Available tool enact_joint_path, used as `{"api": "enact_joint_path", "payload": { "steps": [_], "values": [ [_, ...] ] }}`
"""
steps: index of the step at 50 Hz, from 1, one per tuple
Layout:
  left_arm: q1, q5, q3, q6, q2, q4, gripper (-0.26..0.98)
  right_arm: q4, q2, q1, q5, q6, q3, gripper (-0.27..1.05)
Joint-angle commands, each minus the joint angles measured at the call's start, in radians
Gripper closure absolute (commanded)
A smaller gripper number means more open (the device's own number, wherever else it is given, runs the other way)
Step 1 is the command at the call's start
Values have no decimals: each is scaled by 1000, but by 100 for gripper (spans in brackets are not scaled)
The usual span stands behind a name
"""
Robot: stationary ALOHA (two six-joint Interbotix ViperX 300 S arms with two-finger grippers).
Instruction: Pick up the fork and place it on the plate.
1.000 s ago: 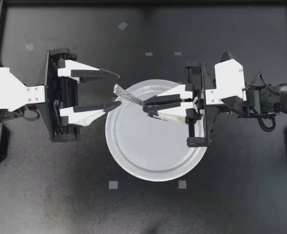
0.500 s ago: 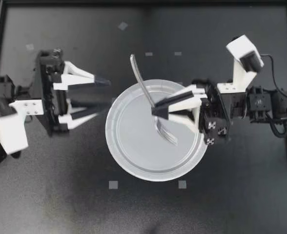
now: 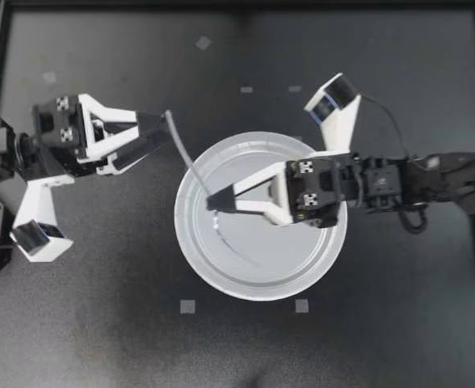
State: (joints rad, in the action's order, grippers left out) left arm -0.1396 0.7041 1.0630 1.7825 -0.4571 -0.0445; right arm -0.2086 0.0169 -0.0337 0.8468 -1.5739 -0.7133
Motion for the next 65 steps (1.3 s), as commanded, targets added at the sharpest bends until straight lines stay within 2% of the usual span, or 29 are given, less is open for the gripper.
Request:
{"api": "enact_joint_path", "payload": {
  "steps": [1,7,14,24,31,46,55,60,65],
  "values": [
    [-3,98,5,46,11,-15,14,0,-12,5,35,-14,29,74],
    [-3,173,20,86,20,-31,14,0,-28,5,38,-20,35,74],
    [2,181,20,87,21,-31,15,0,-35,5,35,-17,41,74],
    [40,179,15,87,34,-31,16,0,-34,2,37,-14,41,74],
    [55,176,18,81,52,-32,25,0,-37,-8,41,-9,41,74],
    [57,152,9,74,75,-81,62,0,-38,-8,51,-20,32,74],
    [57,155,12,74,74,-94,64,0,-41,-8,46,-23,29,72],
    [57,156,15,72,71,-100,64,0,-37,-17,44,-3,28,66],
    [57,150,18,71,67,-109,64,0,-26,-31,40,21,18,49]
  ]
}}
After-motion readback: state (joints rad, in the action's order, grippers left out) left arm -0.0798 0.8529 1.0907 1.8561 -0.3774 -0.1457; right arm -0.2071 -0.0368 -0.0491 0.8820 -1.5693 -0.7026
